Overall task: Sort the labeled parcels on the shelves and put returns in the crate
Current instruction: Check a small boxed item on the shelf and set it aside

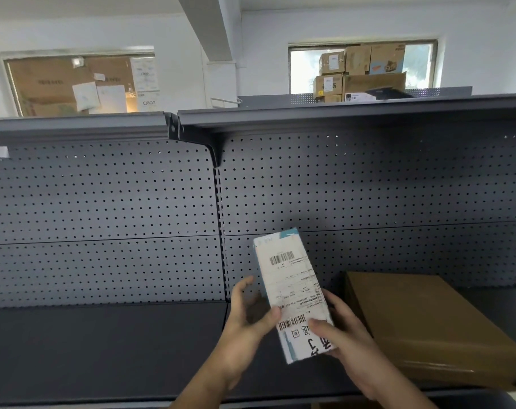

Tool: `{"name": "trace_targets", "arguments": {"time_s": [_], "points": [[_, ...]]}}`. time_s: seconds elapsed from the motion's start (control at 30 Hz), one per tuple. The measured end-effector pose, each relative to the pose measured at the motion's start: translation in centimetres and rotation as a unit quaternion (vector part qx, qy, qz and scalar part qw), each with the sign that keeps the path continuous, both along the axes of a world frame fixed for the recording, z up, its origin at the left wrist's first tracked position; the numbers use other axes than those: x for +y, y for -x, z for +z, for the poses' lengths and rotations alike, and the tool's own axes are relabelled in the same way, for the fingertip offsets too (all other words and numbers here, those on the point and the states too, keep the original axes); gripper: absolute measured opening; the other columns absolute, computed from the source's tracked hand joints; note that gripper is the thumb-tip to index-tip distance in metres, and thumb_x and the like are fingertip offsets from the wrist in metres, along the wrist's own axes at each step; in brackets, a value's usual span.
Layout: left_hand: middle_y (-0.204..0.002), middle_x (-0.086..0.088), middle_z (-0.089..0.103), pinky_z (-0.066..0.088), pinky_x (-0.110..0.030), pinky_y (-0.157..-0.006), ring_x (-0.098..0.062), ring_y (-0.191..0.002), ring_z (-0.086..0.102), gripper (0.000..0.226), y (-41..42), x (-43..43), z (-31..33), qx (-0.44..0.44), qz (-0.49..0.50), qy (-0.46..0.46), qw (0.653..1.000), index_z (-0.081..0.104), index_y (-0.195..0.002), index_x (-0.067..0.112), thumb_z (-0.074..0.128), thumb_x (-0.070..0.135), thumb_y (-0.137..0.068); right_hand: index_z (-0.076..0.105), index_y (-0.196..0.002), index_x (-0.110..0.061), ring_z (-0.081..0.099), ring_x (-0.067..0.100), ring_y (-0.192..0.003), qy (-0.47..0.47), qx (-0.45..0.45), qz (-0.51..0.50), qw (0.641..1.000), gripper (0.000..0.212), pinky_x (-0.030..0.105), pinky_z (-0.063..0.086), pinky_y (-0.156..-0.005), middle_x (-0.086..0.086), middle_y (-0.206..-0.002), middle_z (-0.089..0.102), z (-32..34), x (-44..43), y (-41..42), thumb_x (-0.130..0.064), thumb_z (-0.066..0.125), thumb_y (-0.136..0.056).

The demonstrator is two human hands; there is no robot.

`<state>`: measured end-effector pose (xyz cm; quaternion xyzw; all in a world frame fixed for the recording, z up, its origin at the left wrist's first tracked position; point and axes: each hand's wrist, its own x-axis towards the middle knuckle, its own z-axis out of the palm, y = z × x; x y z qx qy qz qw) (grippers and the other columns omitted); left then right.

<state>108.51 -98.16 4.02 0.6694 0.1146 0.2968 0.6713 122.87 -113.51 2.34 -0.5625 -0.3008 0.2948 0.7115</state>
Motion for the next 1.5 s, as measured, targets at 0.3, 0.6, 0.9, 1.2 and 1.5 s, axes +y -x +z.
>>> {"name": "trace_targets", "arguments": {"time_s": [0.3, 0.6, 0.9, 1.2, 1.5], "points": [[-0.133, -0.005, 0.065, 0.059, -0.059, -0.089, -0.030, -0.115, 0.070, 0.066, -0.4, 2.8, 1.8, -0.065, 0.008, 0.047, 0.997, 0.049, -0.134, 0.044, 0.082, 0.028, -0.080, 0.057, -0.138, -0.042, 0.071, 0.014, -0.114, 0.025, -0.082, 0.015, 0.996, 0.089, 0.039, 0.052, -0.104, -0.008, -0.132, 0.070, 1.3, -1.5, -0.9, -0.036, 0.095, -0.058], [-0.131, -0.009, 0.064, 0.056, -0.064, -0.090, -0.031, -0.120, 0.066, 0.048, -0.9, 1.1, 0.7, -0.160, 0.074, 0.129, 0.976, 0.048, -0.119, 0.040, 0.076, 0.023, -0.084, 0.045, -0.135, -0.051, 0.072, 0.018, -0.113, -0.070, 0.010, -0.055, 0.996, 0.078, 0.051, 0.058, -0.096, -0.007, -0.123, 0.074, -0.3, -0.5, 0.7, -0.023, 0.081, -0.072], [-0.129, -0.011, 0.069, 0.055, -0.049, -0.091, -0.033, -0.111, 0.070, 0.069, 1.6, 4.5, 1.8, -0.034, -0.021, 0.050, 0.998, 0.050, -0.133, 0.053, 0.083, 0.042, -0.073, 0.047, -0.145, -0.044, 0.072, 0.025, -0.111, -0.039, -0.066, -0.012, 0.997, 0.082, 0.044, 0.057, -0.093, 0.003, -0.124, 0.074, 4.1, -2.7, -2.0, -0.012, 0.075, -0.075], [-0.125, -0.002, 0.070, 0.054, -0.058, -0.098, -0.022, -0.111, 0.069, 0.038, 0.9, 1.8, 1.3, -0.100, 0.044, 0.084, 0.990, 0.052, -0.119, 0.041, 0.076, 0.034, -0.090, 0.032, -0.136, -0.069, 0.056, 0.018, -0.131, -0.091, -0.031, -0.110, 0.989, 0.085, 0.049, 0.047, -0.108, -0.005, -0.146, 0.053, 4.0, -1.0, -1.1, -0.045, 0.083, -0.073], [-0.129, -0.004, 0.069, 0.059, -0.044, -0.083, -0.023, -0.112, 0.069, 0.041, -0.2, -2.0, 0.4, -0.122, 0.035, 0.130, 0.983, 0.042, -0.120, 0.030, 0.071, 0.031, -0.090, 0.029, -0.149, -0.056, 0.065, 0.019, -0.124, -0.114, -0.019, -0.043, 0.992, 0.091, 0.059, 0.052, -0.102, -0.006, -0.131, 0.070, 3.7, 2.5, 2.4, -0.040, 0.083, -0.077]]}}
